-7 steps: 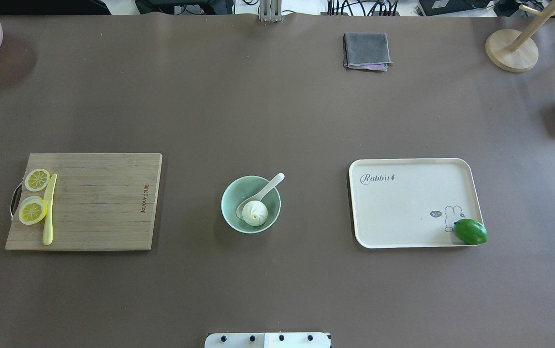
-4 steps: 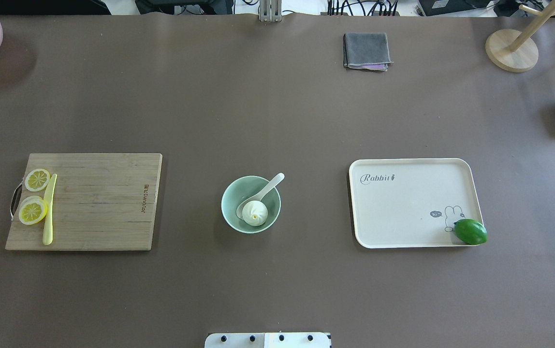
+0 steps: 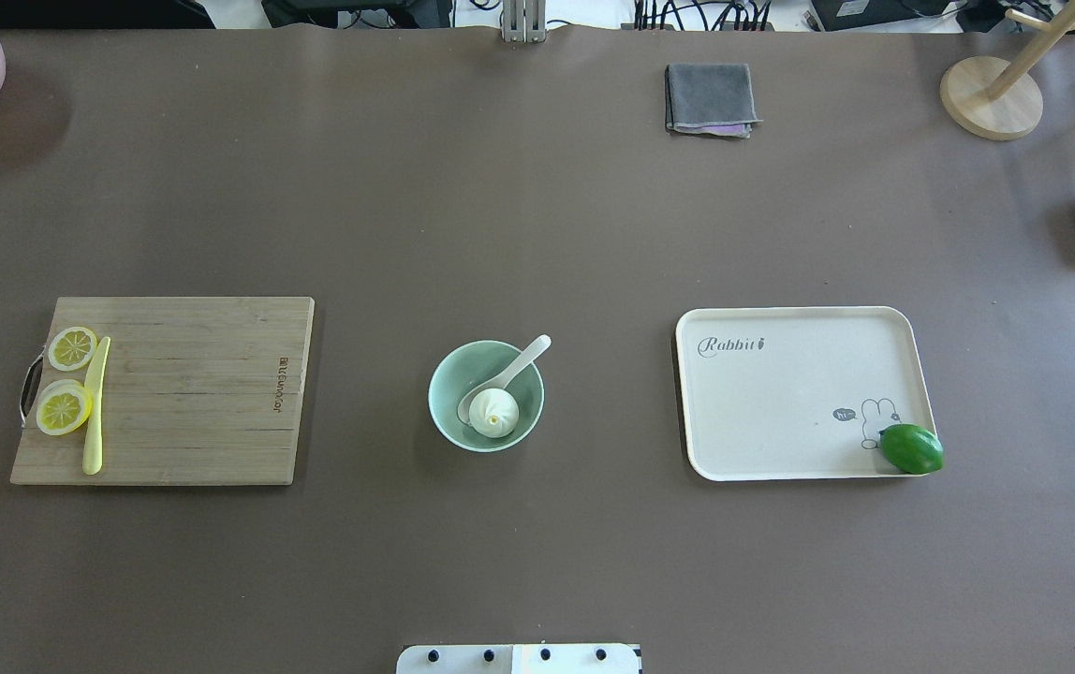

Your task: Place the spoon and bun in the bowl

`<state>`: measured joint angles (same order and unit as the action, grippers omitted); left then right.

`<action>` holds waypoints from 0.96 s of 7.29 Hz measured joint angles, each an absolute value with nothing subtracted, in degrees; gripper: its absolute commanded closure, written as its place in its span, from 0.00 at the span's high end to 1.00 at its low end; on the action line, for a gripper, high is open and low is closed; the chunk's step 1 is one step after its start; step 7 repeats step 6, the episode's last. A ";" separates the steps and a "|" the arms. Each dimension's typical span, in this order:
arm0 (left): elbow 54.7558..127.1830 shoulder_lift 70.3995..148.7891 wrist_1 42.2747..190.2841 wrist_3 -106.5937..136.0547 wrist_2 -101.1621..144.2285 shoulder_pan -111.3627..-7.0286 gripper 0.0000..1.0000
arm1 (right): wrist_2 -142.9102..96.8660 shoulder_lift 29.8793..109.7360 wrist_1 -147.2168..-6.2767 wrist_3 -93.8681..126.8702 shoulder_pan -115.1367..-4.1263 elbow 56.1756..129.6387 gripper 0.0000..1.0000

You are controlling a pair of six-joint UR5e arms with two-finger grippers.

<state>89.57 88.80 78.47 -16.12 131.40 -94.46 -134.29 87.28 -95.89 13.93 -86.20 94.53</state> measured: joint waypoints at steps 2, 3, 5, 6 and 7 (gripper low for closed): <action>89.54 88.81 78.41 -15.86 131.40 -94.41 0.98 | -134.14 87.15 -96.47 12.35 -86.51 94.54 1.00; 89.59 88.93 78.40 -15.83 131.40 -94.40 0.98 | -133.90 87.25 -96.57 11.12 -86.72 94.27 1.00; 89.59 89.32 78.40 -15.77 131.40 -94.39 0.98 | -133.41 87.59 -96.72 9.51 -87.45 93.86 1.00; 89.59 89.39 78.40 -15.76 131.40 -94.39 0.98 | -133.08 87.61 -96.75 8.96 -87.65 93.79 1.00; 89.59 89.39 78.40 -15.76 131.40 -94.39 0.98 | -133.08 87.61 -96.75 8.96 -87.65 93.79 1.00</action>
